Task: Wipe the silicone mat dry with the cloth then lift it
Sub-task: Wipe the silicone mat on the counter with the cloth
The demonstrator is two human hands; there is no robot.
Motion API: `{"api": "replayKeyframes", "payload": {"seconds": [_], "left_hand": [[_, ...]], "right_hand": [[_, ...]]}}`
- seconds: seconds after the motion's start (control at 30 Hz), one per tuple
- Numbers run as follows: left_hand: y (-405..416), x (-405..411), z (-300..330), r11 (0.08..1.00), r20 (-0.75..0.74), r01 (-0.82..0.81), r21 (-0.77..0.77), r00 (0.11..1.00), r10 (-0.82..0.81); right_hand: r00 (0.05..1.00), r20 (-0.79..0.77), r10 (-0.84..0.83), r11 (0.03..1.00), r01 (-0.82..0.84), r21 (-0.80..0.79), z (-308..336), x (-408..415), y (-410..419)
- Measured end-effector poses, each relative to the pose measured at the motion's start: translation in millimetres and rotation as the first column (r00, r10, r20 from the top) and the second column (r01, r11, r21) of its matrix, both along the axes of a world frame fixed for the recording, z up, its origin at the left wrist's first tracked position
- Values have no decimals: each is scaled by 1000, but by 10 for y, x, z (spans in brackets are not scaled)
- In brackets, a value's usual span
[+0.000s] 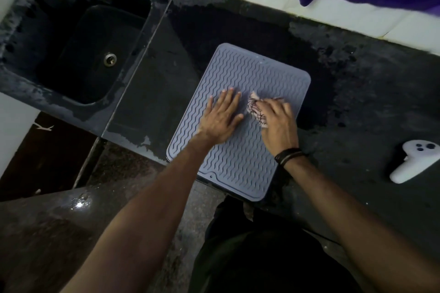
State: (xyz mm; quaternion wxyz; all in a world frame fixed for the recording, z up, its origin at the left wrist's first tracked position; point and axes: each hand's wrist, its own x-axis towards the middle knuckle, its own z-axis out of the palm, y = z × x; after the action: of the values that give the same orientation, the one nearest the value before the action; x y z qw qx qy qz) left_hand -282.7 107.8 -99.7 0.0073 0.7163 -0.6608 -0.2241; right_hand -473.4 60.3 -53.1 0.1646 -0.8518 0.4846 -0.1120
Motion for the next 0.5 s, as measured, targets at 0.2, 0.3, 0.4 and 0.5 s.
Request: {"api": "replayKeyframes", "payload": {"seconds": [0.2, 0.3, 0.4, 0.5], "left_hand": [[-4, -219, -134, 995, 71, -84, 58, 994, 80], [1, -217, -148, 995, 93, -86, 47, 992, 81], [0, -231, -143, 994, 99, -96, 54, 991, 90], [-6, -225, -130, 993, 85, -101, 56, 992, 96]], "right_hand": [[981, -157, 112, 991, -99, 93, -166, -145, 192], [963, -179, 199, 979, -189, 71, -181, -278, 663], [906, -249, 343, 939, -323, 120, -179, -463, 1018], [867, -219, 448, 891, -415, 183, -145, -529, 1022]]}}
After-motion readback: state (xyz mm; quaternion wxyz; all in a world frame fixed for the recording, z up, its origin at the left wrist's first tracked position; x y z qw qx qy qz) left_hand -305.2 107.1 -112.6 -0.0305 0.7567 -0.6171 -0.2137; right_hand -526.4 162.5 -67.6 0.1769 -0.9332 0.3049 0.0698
